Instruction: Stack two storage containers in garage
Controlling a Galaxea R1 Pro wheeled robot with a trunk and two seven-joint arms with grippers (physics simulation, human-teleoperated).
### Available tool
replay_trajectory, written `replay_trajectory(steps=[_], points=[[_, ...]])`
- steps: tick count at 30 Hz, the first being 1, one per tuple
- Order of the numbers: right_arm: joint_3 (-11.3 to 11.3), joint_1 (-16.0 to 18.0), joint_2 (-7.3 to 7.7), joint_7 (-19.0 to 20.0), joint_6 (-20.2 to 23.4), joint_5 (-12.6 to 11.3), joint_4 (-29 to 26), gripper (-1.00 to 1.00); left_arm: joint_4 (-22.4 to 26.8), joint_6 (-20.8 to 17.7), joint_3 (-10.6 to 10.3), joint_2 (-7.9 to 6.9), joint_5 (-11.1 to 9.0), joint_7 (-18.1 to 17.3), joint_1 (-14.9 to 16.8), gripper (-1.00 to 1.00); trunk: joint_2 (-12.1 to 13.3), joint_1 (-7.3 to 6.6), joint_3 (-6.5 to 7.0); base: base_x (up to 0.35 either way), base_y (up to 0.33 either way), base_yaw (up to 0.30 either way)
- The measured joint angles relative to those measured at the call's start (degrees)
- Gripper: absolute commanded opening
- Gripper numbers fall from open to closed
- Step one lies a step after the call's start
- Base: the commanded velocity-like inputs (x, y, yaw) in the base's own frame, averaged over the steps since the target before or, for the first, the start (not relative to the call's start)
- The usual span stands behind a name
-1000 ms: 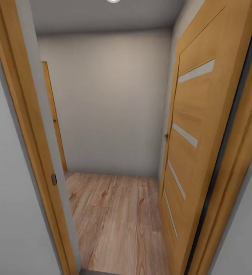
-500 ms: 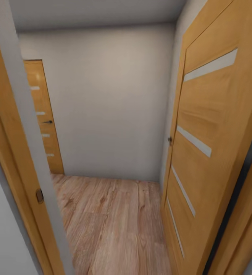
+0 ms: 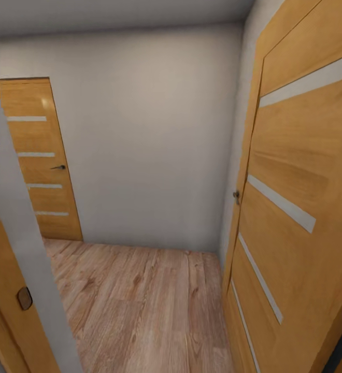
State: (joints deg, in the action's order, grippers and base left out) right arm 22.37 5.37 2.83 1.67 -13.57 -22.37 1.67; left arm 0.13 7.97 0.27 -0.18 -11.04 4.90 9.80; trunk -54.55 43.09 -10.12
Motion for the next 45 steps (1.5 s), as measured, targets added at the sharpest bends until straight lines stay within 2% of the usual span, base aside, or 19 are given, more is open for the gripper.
replay_trajectory(steps=[9,39,45], points=[[0.02,0.00,-0.01,0.00,0.00,0.00,0.00,1.00,0.00,0.06,0.00,0.00,0.00,0.04,0.00,1.00,0.00,0.02,0.00,0.233,0.000,0.000],[0.09,0.00,-0.15,-0.06,0.07,0.01,0.00,1.00,0.00,0.42,0.00,0.25,0.03,0.06,0.00,1.00,0.01,0.03,0.00,0.005,0.031,0.000],[0.09,0.00,-0.11,-0.06,0.01,0.07,0.00,1.00,0.00,0.23,0.03,0.05,0.00,0.07,0.00,1.00,-0.01,0.01,0.00,0.186,0.000,0.000]])
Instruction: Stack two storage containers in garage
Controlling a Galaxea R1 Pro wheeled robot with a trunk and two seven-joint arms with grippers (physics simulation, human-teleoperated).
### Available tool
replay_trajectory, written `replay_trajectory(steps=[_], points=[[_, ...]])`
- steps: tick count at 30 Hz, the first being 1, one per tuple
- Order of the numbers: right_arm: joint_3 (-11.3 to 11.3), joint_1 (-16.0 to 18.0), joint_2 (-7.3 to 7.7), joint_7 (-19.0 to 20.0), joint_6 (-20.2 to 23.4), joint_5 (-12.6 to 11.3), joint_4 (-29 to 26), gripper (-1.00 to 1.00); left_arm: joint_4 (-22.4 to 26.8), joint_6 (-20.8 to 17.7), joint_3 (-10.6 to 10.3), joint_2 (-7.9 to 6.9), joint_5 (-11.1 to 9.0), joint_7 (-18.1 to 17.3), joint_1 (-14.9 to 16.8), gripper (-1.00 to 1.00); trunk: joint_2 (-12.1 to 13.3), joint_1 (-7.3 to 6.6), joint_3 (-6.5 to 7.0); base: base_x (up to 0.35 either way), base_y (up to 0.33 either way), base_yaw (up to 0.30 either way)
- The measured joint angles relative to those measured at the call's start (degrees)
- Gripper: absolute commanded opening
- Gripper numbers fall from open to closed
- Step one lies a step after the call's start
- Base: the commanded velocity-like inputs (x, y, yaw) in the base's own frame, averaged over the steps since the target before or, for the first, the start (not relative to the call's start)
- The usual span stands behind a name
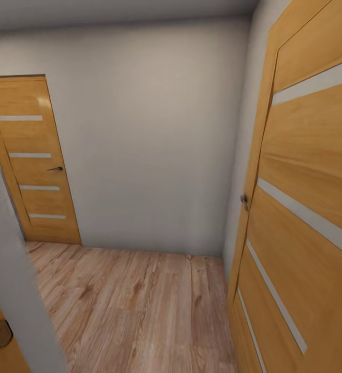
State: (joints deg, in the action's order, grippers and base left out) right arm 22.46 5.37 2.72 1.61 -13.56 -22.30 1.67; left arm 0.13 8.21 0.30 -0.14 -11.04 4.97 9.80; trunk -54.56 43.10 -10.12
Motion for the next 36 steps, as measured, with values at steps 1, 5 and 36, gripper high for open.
replay_trajectory(steps=[1,5,36], points=[[0.00,0.00,0.01,0.01,0.00,-0.01,0.00,1.00,0.00,-0.05,0.01,-0.02,0.00,0.00,0.00,1.00,0.01,-0.01,0.00,0.284,0.000,0.000],[0.00,0.00,0.02,0.01,-0.01,-0.04,0.00,1.00,0.00,-0.11,0.01,-0.04,0.00,0.00,0.00,1.00,0.00,-0.01,0.00,0.306,0.000,0.000],[0.00,0.00,0.10,0.00,-0.01,-0.05,0.00,1.00,0.00,-0.08,-0.02,-0.05,-0.01,0.00,0.00,1.00,0.01,0.03,0.00,0.252,0.000,0.000]])
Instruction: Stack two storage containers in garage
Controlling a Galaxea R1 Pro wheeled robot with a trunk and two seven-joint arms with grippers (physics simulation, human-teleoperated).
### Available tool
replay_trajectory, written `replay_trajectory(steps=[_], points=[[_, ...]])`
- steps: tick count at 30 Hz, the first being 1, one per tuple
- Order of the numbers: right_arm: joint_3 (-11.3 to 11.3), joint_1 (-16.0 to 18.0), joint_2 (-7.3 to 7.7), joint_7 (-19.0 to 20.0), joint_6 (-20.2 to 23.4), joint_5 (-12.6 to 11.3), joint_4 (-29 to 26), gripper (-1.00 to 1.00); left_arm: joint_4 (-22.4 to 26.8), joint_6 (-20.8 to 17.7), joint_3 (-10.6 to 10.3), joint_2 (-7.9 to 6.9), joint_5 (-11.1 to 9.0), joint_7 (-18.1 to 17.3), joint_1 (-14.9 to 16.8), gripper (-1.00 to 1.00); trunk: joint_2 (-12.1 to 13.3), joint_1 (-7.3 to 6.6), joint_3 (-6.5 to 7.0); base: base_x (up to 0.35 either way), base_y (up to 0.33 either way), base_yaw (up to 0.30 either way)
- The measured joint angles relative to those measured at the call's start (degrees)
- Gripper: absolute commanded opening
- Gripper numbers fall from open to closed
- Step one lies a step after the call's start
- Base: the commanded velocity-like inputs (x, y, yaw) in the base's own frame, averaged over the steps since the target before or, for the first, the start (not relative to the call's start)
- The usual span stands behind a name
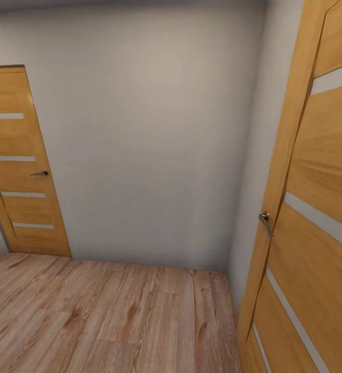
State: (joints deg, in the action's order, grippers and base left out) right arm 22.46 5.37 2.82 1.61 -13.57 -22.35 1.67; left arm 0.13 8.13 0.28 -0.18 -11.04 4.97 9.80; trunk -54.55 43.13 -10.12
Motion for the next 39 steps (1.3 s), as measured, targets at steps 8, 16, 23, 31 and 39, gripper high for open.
replay_trajectory(steps=[8,16,23,31,39], points=[[-0.01,0.00,0.01,-0.01,0.00,-0.03,0.00,1.00,0.00,0.01,0.00,0.02,0.00,0.00,0.00,1.00,0.00,0.00,0.00,0.000,-0.075,0.000],[0.00,0.00,0.01,0.00,0.00,-0.02,0.00,1.00,0.00,0.04,0.00,0.07,0.00,0.00,0.00,1.00,0.00,0.00,0.00,0.000,-0.010,0.000],[-0.03,0.00,0.01,0.02,0.00,-0.01,0.00,1.00,0.00,-0.01,0.05,-0.03,0.00,0.00,0.00,1.00,-0.01,-0.02,0.00,0.075,0.000,0.000],[0.00,0.00,-0.05,-0.01,0.00,-0.01,0.00,1.00,0.00,-0.13,0.09,-0.08,0.00,0.00,0.00,1.00,-0.01,-0.03,0.00,0.291,0.000,0.000],[-0.02,0.00,-0.10,-0.02,0.00,-0.02,0.00,1.00,0.00,-0.14,0.09,-0.09,0.00,0.00,0.00,1.00,0.00,-0.03,0.00,0.320,0.000,0.000]])
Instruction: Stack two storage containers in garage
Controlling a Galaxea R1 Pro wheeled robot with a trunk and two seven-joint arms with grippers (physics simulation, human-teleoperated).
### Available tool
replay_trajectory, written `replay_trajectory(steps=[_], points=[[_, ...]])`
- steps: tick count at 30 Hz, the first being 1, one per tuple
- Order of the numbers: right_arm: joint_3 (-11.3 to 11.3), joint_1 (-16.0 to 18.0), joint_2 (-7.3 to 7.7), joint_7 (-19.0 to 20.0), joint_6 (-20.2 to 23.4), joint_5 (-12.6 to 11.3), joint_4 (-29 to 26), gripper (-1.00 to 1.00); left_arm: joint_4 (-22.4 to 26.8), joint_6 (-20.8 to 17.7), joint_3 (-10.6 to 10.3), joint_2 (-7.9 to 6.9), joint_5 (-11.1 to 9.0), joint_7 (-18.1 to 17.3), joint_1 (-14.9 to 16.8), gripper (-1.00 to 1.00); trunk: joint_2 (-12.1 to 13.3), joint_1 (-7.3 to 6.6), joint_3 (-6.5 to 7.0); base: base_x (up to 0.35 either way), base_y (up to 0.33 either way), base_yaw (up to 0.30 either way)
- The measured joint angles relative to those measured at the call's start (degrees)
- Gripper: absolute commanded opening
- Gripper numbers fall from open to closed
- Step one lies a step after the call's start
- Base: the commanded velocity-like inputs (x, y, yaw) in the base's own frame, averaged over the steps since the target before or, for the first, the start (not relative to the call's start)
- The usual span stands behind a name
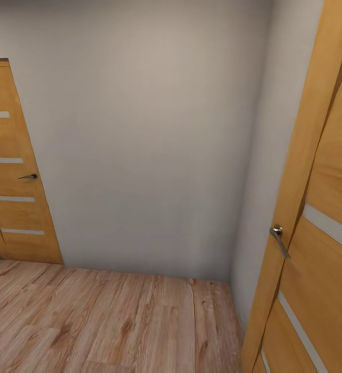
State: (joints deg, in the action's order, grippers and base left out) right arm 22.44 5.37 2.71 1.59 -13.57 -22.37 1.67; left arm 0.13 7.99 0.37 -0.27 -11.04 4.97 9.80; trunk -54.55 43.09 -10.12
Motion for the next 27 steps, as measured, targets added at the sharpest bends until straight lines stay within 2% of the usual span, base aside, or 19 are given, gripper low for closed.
replay_trajectory(steps=[27], points=[[-0.06,0.00,-0.06,0.00,0.00,-0.09,0.00,1.00,0.00,0.00,-0.01,0.00,0.00,0.00,0.00,1.00,0.00,0.00,0.00,0.322,0.000,0.000]])
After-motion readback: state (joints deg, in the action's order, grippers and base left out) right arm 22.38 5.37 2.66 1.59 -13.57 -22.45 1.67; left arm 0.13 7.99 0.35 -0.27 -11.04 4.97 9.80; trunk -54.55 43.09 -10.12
